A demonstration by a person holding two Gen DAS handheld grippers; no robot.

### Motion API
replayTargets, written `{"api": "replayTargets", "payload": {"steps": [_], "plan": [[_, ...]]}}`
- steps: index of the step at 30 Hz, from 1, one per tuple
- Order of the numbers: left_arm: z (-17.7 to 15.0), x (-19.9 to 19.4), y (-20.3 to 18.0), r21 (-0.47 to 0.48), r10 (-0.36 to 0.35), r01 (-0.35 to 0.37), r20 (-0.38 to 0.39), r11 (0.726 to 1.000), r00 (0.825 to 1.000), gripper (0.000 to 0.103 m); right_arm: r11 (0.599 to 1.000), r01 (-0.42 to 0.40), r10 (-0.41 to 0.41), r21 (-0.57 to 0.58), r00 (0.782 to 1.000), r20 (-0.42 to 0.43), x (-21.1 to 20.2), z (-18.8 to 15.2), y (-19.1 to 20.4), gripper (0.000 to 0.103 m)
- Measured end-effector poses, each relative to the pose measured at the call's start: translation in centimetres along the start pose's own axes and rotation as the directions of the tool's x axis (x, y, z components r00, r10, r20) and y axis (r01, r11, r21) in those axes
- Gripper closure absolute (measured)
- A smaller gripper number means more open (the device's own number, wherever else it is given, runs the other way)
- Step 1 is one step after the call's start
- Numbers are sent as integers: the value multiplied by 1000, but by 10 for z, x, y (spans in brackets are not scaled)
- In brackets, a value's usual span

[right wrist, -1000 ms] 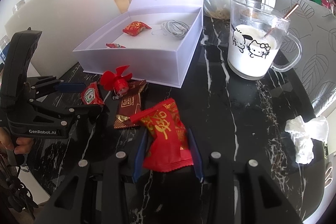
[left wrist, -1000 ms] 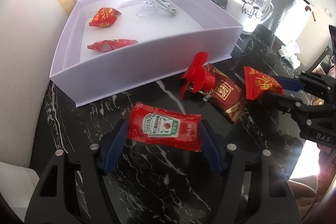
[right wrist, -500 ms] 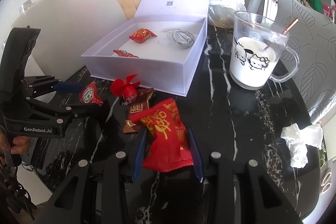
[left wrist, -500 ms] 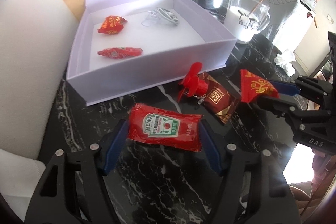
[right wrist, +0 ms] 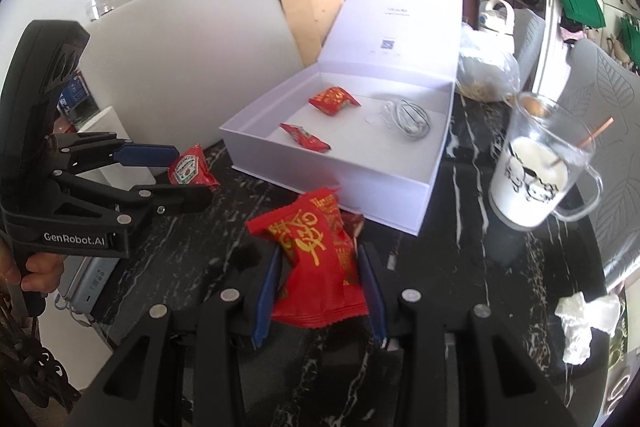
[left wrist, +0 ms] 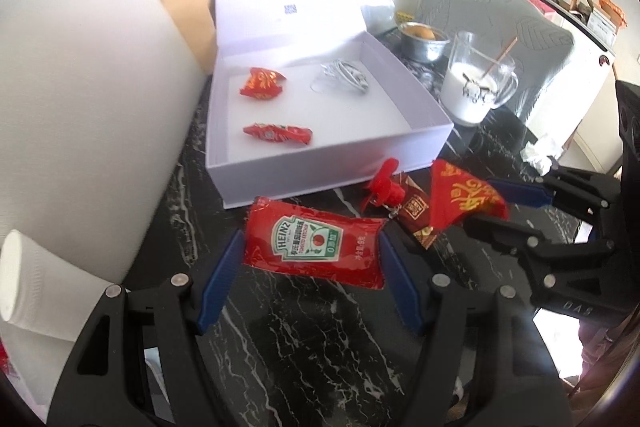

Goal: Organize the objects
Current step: 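Lift and carry the ketchup and red gold-print packets over the box with both tools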

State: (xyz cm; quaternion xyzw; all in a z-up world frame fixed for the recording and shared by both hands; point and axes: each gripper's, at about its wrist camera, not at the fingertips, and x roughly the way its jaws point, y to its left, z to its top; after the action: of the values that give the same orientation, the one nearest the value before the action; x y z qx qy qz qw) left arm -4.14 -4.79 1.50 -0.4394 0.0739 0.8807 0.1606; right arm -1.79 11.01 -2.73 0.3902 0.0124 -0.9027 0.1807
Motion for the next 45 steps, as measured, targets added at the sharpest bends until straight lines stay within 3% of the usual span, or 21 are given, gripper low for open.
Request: {"api": "replayTargets", "payload": {"steps": [15,30,41,45], "plan": [[38,-10,1,-6,1,-1,54,1000,999,36,999,17,-15,-41,998,57,-11,41,2,64],[92,18,8,9,-14,13,50,1000,999,36,997,69,-66,-38,994,89,-3,91,-26,64],[134,36,17,27,19,-21,56,999,998,35,994,97,-92,-42,990,110,13,130,-44,64],[150,44,21,29,61,-63,68,998,996,35,995,94,-90,-42,991,102,23,146,-53,64]]}}
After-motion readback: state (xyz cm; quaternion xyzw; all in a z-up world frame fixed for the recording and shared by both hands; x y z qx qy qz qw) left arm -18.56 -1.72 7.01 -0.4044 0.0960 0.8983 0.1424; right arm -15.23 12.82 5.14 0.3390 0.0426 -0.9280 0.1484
